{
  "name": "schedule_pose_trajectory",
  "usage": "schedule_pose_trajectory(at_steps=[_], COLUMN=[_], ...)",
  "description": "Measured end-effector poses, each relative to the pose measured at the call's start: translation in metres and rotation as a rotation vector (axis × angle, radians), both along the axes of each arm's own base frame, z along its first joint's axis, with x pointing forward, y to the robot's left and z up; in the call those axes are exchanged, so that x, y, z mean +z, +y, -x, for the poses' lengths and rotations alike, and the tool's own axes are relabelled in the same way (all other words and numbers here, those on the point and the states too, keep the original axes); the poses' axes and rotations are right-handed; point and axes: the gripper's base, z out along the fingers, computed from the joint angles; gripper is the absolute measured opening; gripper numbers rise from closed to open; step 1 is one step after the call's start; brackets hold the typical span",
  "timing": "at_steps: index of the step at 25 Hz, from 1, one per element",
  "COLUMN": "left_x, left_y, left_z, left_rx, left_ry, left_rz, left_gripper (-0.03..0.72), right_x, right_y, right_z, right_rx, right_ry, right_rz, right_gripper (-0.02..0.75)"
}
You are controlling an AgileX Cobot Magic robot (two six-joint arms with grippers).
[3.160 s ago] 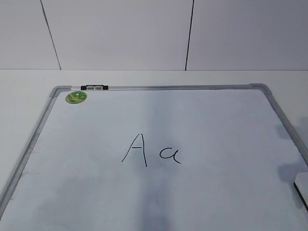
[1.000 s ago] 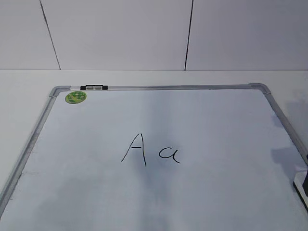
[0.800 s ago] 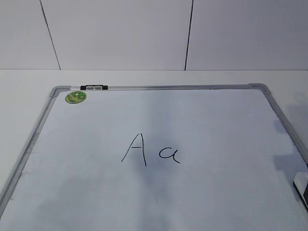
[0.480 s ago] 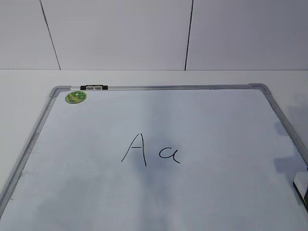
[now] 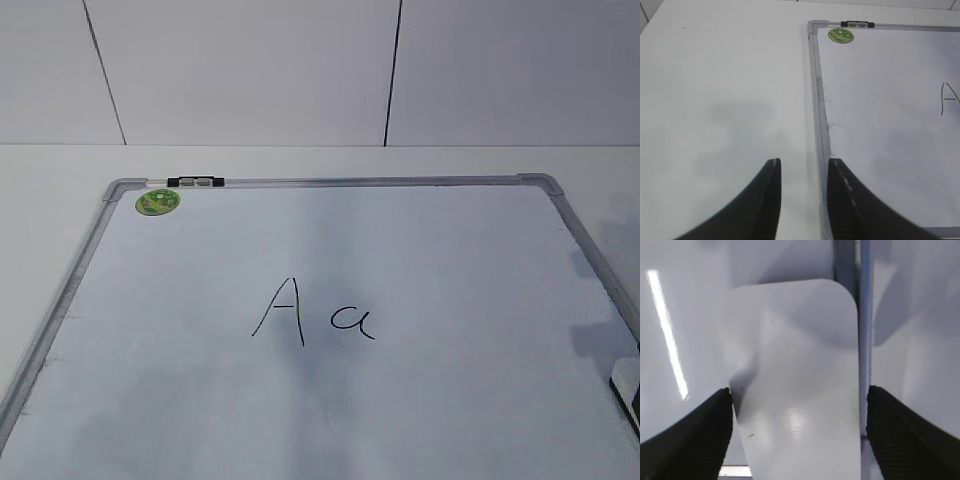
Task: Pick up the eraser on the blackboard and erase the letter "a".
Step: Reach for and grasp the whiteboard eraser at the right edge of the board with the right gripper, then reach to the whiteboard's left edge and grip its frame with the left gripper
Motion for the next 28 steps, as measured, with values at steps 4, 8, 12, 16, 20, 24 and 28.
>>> schedule_pose_trajectory(at_steps=[4, 8, 12, 16, 20, 24, 28], left_x=[0.000, 0.000, 0.000, 0.000, 0.000, 0.000, 0.000], left_y=[0.000, 0.000, 0.000, 0.000, 0.000, 0.000, 0.000], left_z=[0.000, 0.000, 0.000, 0.000, 0.000, 0.000, 0.000], left_rx=[0.000, 0.000, 0.000, 0.000, 0.000, 0.000, 0.000], left_ry=[0.000, 0.000, 0.000, 0.000, 0.000, 0.000, 0.000], left_rz=[0.000, 0.000, 0.000, 0.000, 0.000, 0.000, 0.000], left_gripper=[0.239, 0.239, 0.239, 0.239, 0.239, 0.239, 0.239], right_x=[0.000, -0.001, -0.006, -0.011, -0.012, -0.012, -0.012], right_y=[0.000, 0.000, 0.000, 0.000, 0.000, 0.001, 0.001], right_z=[0.000, 0.001, 0.005, 0.010, 0.010, 0.010, 0.010], right_rx=[0.001, 0.001, 0.000, 0.000, -0.001, -0.002, -0.002], right_ry=[-0.002, 0.002, 0.015, 0.028, 0.029, 0.028, 0.028], right_rz=[0.002, 0.001, 0.001, 0.001, 0.001, 0.000, 0.000], right_gripper=[0.633, 0.632, 0.632, 0.632, 0.622, 0.598, 0.596])
